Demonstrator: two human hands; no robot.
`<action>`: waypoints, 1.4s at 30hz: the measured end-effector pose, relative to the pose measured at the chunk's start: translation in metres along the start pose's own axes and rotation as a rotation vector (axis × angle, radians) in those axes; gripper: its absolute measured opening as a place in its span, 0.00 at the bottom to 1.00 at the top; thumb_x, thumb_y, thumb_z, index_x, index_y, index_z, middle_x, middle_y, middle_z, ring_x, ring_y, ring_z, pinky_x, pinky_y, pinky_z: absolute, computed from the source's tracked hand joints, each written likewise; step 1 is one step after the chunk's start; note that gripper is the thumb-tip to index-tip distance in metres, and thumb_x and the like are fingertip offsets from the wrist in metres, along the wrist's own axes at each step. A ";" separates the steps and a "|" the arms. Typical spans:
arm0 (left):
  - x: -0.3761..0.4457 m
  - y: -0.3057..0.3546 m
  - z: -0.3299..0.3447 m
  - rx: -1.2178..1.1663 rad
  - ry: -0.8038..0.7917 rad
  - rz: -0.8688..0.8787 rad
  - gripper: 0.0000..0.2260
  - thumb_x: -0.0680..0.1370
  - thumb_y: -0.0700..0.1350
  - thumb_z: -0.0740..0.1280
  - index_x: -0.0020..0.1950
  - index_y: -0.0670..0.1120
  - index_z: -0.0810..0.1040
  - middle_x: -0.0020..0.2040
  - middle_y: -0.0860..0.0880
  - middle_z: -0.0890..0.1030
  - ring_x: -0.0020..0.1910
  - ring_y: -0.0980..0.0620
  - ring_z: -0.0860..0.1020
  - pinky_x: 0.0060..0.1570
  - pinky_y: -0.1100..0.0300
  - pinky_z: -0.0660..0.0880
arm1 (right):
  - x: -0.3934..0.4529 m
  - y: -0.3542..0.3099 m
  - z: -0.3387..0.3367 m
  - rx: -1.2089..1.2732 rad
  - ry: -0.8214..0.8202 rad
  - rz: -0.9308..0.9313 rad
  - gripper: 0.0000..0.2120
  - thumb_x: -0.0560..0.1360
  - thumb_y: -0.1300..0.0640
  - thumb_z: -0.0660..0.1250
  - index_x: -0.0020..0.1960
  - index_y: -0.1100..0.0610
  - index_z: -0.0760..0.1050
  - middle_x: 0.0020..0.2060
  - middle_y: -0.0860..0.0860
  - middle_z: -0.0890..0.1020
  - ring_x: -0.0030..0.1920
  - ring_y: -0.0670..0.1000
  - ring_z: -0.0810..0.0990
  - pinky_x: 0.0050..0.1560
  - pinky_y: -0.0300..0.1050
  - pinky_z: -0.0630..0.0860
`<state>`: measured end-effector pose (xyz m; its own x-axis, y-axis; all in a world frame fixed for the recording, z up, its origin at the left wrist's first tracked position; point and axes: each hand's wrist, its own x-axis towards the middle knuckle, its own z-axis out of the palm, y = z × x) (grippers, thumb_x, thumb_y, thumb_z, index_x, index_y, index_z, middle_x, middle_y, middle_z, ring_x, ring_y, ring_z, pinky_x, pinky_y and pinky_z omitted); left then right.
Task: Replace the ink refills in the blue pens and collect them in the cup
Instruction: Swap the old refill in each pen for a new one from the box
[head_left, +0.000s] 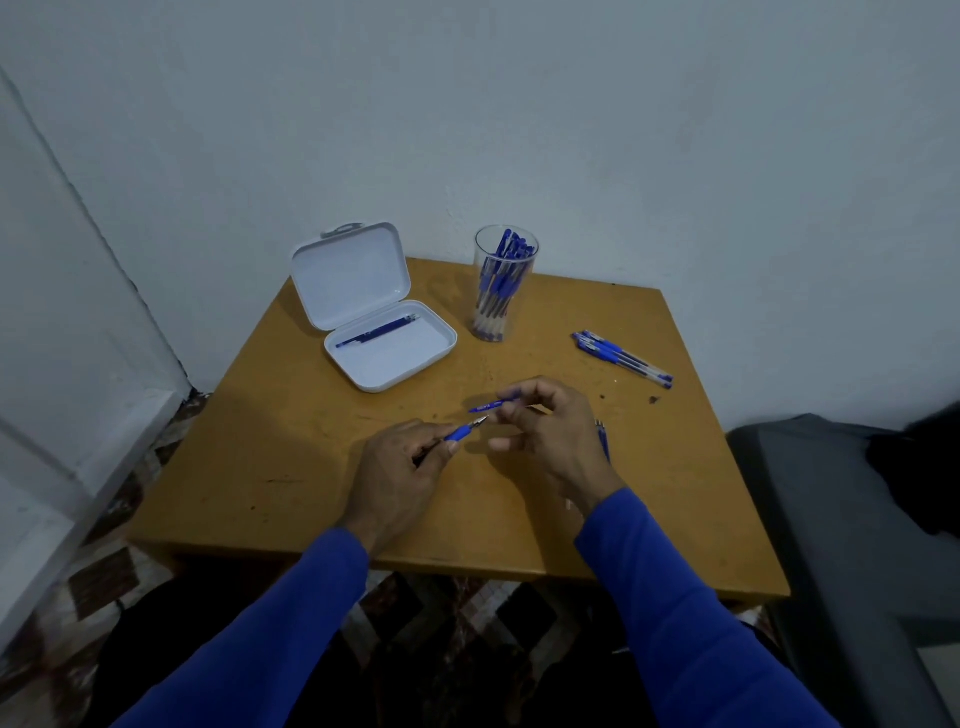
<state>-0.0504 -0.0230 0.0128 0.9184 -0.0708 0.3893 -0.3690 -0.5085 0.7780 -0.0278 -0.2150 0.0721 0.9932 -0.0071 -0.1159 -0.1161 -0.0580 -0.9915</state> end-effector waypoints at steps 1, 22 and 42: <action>0.000 0.000 0.000 0.003 -0.002 -0.001 0.11 0.79 0.43 0.71 0.60 0.53 0.82 0.40 0.61 0.80 0.42 0.59 0.77 0.38 0.72 0.71 | 0.000 0.000 0.001 -0.002 -0.002 0.008 0.06 0.80 0.68 0.65 0.55 0.63 0.79 0.50 0.57 0.83 0.47 0.52 0.87 0.39 0.47 0.85; -0.001 -0.003 0.001 -0.021 -0.009 -0.029 0.11 0.79 0.44 0.71 0.59 0.56 0.82 0.40 0.55 0.81 0.40 0.54 0.77 0.37 0.61 0.75 | -0.006 0.008 0.012 0.030 -0.033 -0.022 0.12 0.80 0.69 0.67 0.62 0.61 0.77 0.46 0.61 0.83 0.47 0.57 0.87 0.42 0.51 0.86; -0.001 -0.007 -0.001 -0.030 -0.004 -0.003 0.09 0.79 0.44 0.71 0.56 0.57 0.83 0.38 0.54 0.81 0.37 0.53 0.78 0.36 0.59 0.75 | -0.004 0.009 0.018 0.024 -0.112 -0.004 0.04 0.80 0.70 0.66 0.54 0.66 0.74 0.41 0.63 0.86 0.43 0.63 0.87 0.42 0.50 0.86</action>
<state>-0.0490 -0.0182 0.0072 0.9202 -0.0727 0.3846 -0.3699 -0.4826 0.7939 -0.0328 -0.1979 0.0624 0.9877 0.1050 -0.1161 -0.1132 -0.0337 -0.9930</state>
